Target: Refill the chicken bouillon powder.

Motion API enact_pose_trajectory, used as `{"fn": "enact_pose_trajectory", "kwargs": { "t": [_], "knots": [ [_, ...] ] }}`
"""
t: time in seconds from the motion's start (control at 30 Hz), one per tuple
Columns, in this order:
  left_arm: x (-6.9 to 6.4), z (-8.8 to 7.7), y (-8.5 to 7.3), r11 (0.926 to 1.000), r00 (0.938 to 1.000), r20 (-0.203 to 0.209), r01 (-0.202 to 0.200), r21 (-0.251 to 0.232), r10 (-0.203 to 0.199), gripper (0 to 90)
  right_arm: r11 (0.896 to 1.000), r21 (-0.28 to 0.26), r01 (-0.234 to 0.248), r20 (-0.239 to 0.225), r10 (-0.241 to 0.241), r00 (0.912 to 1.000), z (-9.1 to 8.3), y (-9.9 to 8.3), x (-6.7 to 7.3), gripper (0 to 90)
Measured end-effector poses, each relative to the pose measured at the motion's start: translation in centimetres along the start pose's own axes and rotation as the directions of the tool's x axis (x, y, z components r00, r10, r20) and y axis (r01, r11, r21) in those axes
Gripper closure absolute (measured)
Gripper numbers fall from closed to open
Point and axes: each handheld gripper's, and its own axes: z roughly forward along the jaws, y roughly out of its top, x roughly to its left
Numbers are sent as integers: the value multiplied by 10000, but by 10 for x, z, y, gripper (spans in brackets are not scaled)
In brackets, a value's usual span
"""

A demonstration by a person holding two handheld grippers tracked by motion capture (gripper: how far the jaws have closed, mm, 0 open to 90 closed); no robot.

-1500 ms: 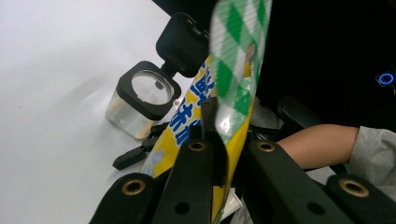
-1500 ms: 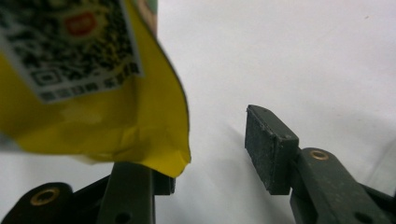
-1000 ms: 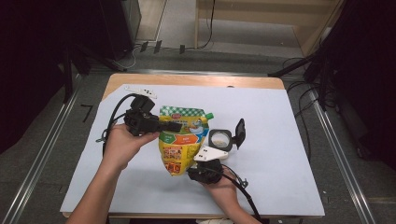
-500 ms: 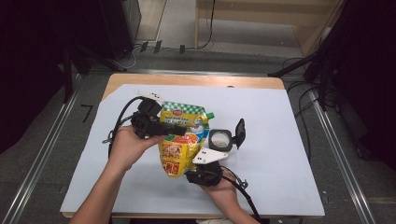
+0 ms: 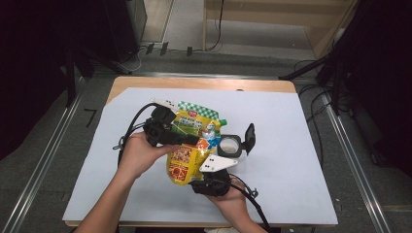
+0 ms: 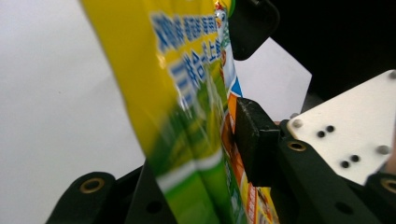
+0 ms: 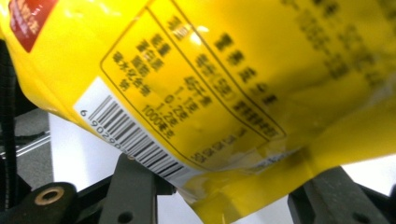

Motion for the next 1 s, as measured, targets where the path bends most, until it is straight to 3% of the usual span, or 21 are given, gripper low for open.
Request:
{"fn": "enact_pose_trajectory", "kwargs": {
  "t": [0.2, 0.5, 0.9, 1.0],
  "knots": [
    [-3, 6, 0, 9993, 9992, -319, -220, 293, 230, 687, 9996, 34, -271, -300, 272, 9992, -2, 3, 4, 572],
    [-5, 14, 0, 9982, 9984, -513, -197, 561, 226, 670, 9991, 124, -416, -675, 423, 9968, -4, 7, 10, 571],
    [-8, 20, 1, 9961, 9985, -552, 3, 881, 45, 673, 9993, 341, -138, -910, 169, 9957, -6, 11, 18, 570],
    [-10, 23, 3, 9945, 9980, -606, 229, 1020, -167, 684, 9995, 324, -13, -1005, 46, 9949, -7, 13, 22, 566]
  ]
}}
